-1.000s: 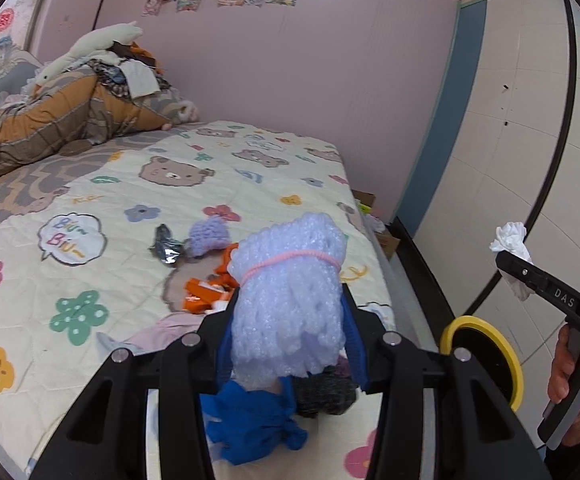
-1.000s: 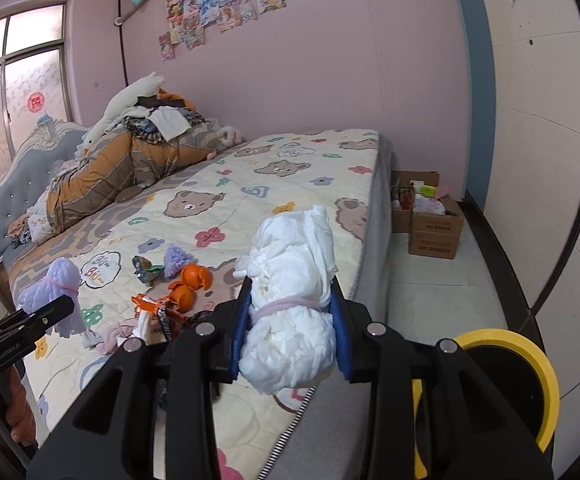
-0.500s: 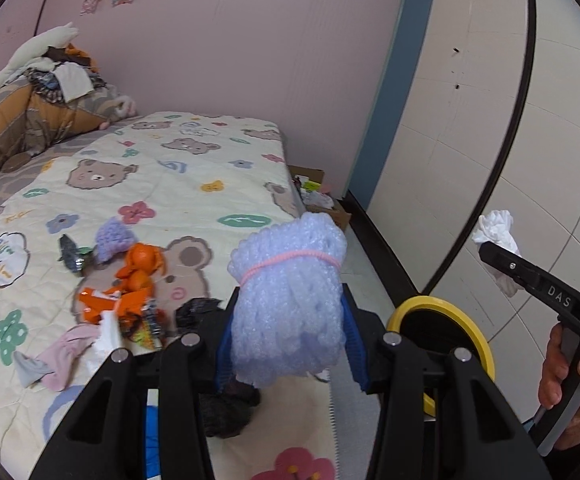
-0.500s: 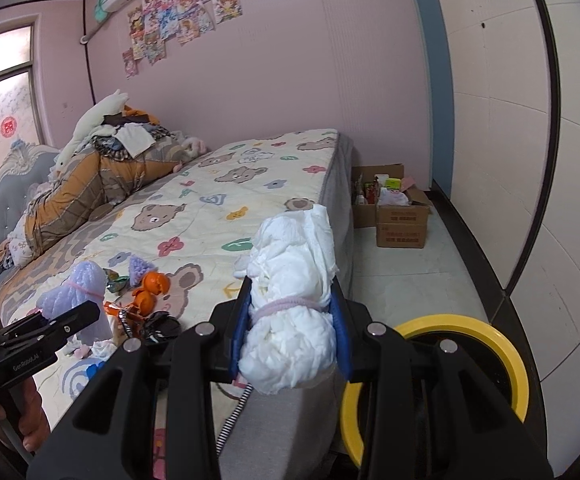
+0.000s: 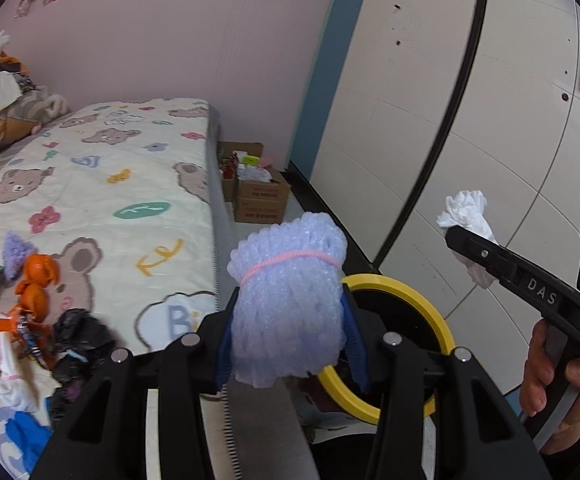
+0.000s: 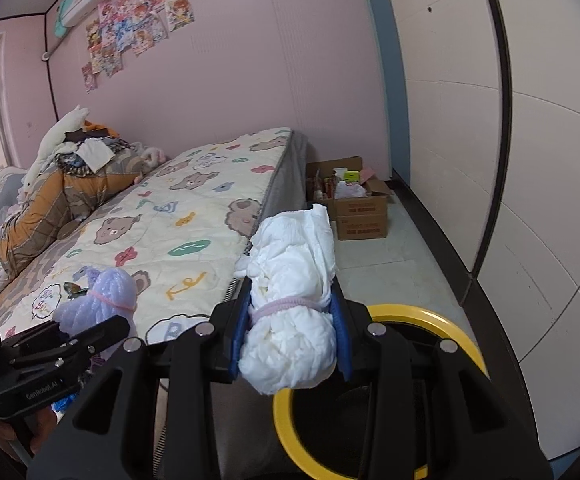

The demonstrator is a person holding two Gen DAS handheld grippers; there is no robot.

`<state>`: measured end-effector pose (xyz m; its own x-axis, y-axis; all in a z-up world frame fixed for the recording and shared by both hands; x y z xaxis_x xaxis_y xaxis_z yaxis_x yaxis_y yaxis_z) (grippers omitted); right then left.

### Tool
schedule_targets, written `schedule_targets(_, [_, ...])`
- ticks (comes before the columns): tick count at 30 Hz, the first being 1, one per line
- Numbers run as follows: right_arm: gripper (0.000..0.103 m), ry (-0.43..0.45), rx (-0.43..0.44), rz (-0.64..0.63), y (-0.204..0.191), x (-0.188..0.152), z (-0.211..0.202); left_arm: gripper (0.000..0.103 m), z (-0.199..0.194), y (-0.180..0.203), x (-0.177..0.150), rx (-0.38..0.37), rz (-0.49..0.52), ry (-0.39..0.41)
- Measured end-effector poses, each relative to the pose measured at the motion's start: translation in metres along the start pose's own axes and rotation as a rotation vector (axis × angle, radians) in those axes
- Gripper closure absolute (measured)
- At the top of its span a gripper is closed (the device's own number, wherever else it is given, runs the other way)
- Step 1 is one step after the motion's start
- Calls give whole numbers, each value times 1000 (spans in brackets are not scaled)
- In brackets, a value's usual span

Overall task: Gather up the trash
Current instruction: 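Carry both held bundles over to the yellow-rimmed bin with both tools, then open right tool dropping white bundle into bin while left tool releases mesh bundle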

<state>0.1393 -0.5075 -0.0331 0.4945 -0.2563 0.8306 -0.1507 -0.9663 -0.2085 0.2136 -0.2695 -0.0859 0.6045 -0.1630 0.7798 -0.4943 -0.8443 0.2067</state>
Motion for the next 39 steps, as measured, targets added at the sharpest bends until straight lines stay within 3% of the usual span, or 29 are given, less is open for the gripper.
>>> schedule_targets(18, [69,-93,-115,127,88,-29,42,59,94,77,-34,-129,57,-203])
schedule_targets(25, [66,-112,-118,153,97,-35,50,58,110,90,-42,-148,62,-222])
schedule_targets(28, [60,-104,-146,154,102,-32,49,52,111,93,-44,-163,63,-225])
schedule_targets(30, [53,-98,-152,166,105,-31,46,43,110,93,-43,-173,62,-222])
schedule_targets(33, [51,-89,-175,184,113,-30,43,29,107,93,-42,-182,53,-213])
schedule_targets(39, [48,-79,-188,217,118,-30,36,16,96,85,-33,-168,55,-174])
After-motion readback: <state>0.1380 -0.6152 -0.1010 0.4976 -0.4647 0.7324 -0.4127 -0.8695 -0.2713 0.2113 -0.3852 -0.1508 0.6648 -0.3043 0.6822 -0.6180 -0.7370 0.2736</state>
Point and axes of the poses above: each gripper's, at about its wrist camera, not at the fingertips, and z roughly the way its jaws point, y to its right, x to its top, the point moved 10 cm from there along z, roughly the way its jaws point, and after that the axes turned 2 degrees about x, right-handed, at the moved point
